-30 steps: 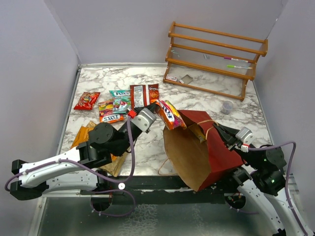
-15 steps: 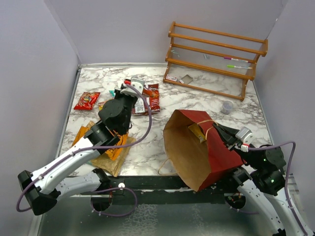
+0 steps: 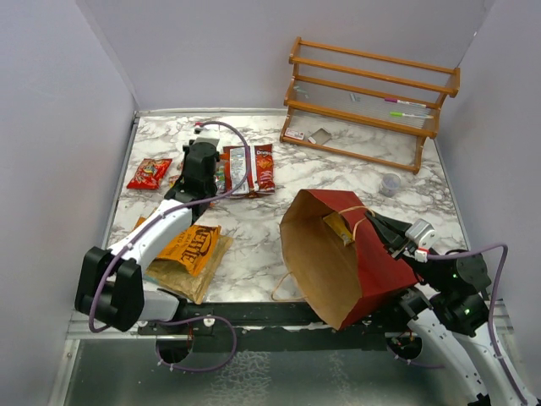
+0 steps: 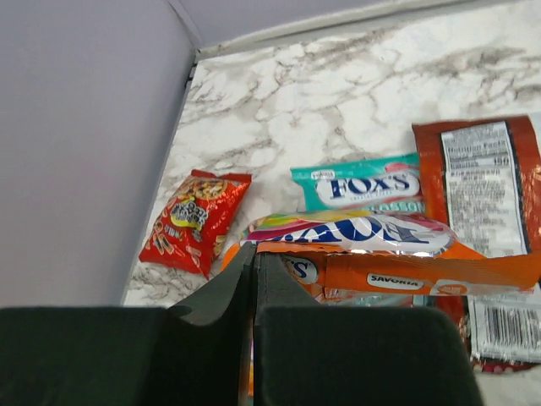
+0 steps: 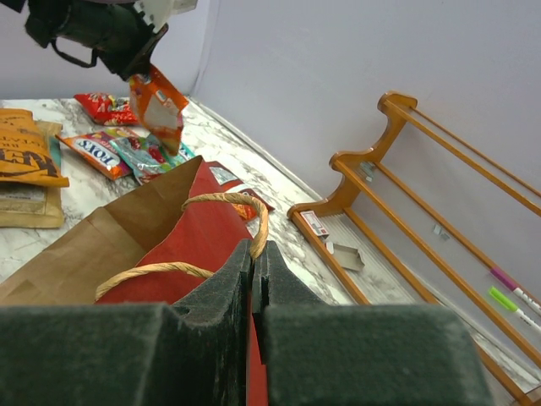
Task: Take the snacks out of the paper bag
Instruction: Place the snack at the center of the board.
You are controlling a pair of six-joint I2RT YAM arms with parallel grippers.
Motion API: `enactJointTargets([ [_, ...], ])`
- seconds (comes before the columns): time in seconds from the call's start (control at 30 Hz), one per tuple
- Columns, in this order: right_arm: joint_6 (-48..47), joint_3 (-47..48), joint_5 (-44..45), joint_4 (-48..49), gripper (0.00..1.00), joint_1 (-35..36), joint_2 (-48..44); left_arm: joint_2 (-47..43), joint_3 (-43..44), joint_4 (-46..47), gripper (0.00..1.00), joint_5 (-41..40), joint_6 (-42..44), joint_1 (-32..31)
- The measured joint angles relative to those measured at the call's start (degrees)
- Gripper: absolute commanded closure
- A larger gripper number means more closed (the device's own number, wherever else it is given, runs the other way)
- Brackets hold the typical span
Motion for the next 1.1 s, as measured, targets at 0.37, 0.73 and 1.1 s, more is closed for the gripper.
enactJointTargets([
  [0.37,0.1,-0.3,0.0,0.4,0.98,0.0,0.0,12.1,4.8,17.2,1.0,2.1,7.8,2.4],
  [0.73,0.1,-0.6,0.0,0.6,0.98,0.0,-0.1,19.4,-0.9,18.2,1.0,-1.2,7.5,4.5],
  [1.1,0.1,-0.7,0.0,0.6,0.98,0.0,-0.7,21.3,1.4,18.0,0.47,-10.2,3.9,4.5],
])
